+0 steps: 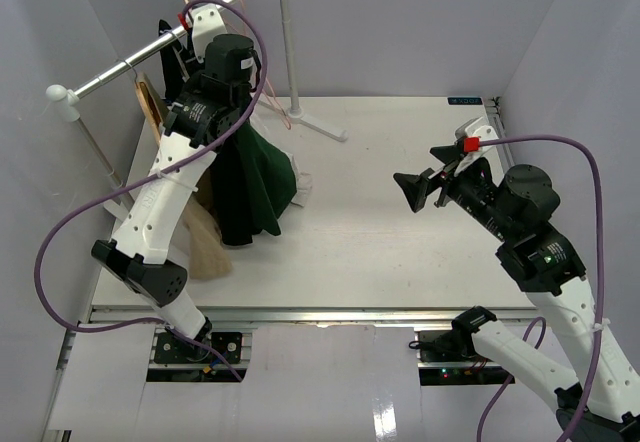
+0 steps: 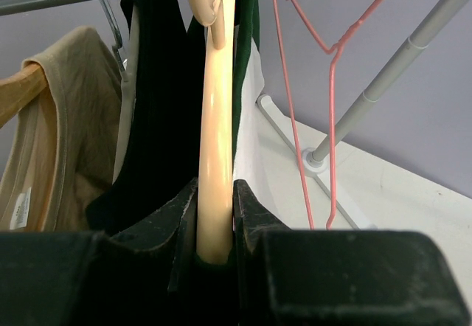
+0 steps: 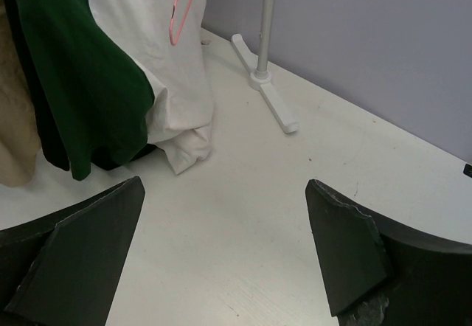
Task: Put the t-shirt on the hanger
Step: Place the hanger at the clothesline, then reset both arms
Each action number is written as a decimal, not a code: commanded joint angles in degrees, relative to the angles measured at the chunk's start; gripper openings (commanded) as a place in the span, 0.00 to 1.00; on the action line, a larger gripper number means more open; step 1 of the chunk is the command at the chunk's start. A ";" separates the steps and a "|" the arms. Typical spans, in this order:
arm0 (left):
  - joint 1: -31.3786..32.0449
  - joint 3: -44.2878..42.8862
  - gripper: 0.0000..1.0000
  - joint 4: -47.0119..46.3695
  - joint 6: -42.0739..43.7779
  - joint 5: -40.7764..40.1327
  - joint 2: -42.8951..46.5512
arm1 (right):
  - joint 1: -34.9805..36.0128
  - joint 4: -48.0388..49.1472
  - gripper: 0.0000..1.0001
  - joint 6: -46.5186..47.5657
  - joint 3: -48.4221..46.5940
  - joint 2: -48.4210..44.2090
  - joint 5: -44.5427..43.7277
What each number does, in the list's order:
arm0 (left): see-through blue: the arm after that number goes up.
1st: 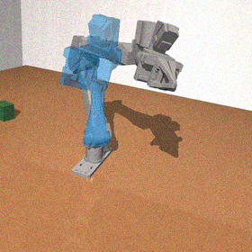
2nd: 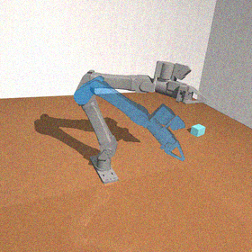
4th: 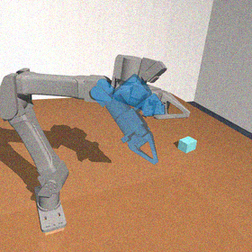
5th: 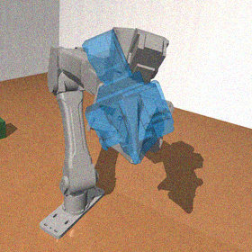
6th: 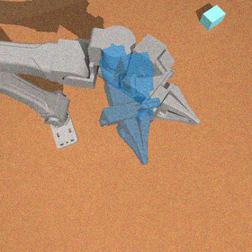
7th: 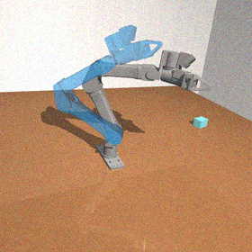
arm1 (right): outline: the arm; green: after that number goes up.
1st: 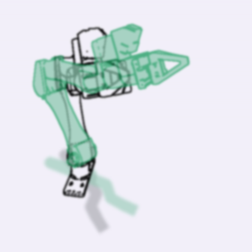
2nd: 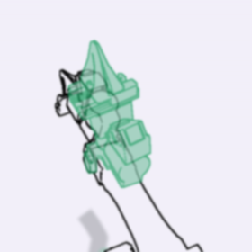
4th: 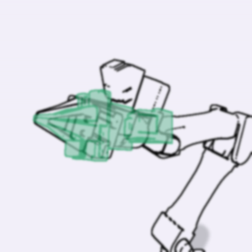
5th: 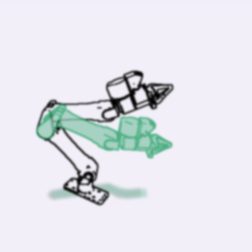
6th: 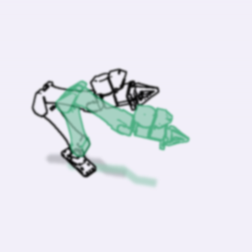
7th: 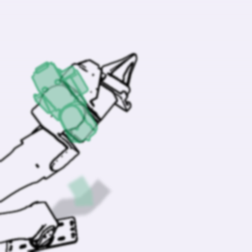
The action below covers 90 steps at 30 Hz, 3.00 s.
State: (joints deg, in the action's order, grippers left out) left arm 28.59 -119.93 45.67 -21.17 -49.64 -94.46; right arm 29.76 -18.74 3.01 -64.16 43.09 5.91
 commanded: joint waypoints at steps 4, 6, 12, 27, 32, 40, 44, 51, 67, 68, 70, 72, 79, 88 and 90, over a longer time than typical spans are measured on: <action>-0.90 -1.68 0.00 -4.85 0.73 -0.85 0.33 | 0.34 2.93 0.97 -0.24 0.27 -2.96 -0.46; -1.07 -1.28 0.00 -4.89 0.44 -0.73 -0.10 | 0.39 2.92 0.97 -0.20 0.51 -3.26 -0.54; -2.78 -1.48 0.00 -4.96 -0.47 1.16 -1.71 | 0.39 3.01 0.97 -0.02 1.21 -3.83 -0.67; -8.91 -1.27 0.00 -6.36 -0.68 6.99 -4.89 | 0.33 3.93 0.97 0.15 2.55 -4.33 -0.90; -9.16 1.65 0.00 -7.97 -0.63 8.25 -4.23 | 0.39 4.16 0.97 0.07 2.64 -3.97 -0.90; -9.17 4.34 0.04 -8.85 -0.44 9.74 -2.77 | 0.39 4.24 0.97 -0.01 2.65 -4.06 -0.90; -9.17 5.38 0.04 -8.93 -0.81 9.60 -1.63 | 0.31 4.16 0.97 0.14 2.71 -4.31 -0.83; -9.17 5.92 0.26 -9.21 -0.67 10.11 -1.20 | 0.39 4.16 0.97 0.17 2.55 -4.64 -0.81; -9.17 4.84 0.68 -10.45 2.69 20.78 2.66 | 0.39 4.24 0.97 0.19 2.15 -4.24 -0.55; -9.16 4.82 0.69 -10.84 3.48 24.11 3.22 | 0.39 4.25 0.97 0.23 2.21 -4.24 -0.55; -9.14 5.71 0.71 -12.39 5.71 29.69 5.39 | 0.39 4.44 0.97 0.15 2.43 -4.35 -0.55; -9.17 7.54 0.74 -14.25 8.82 36.14 7.61 | 0.32 4.58 0.97 0.08 2.53 -4.35 -0.48; -9.17 9.78 0.80 -16.12 9.57 49.31 11.66 | 0.39 3.19 0.97 -0.02 1.36 -4.41 -0.13; -9.17 17.54 0.80 -11.71 6.35 36.53 15.15 | 0.39 3.54 0.97 0.00 1.34 -4.10 0.12; -9.17 21.20 0.80 -12.51 7.79 38.91 16.52 | 0.39 3.61 0.97 -0.02 1.46 -3.86 0.36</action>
State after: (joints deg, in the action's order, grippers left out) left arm 19.62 -103.87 32.42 -14.45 -10.76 -81.11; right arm 29.76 -17.78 3.11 -61.30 38.78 5.93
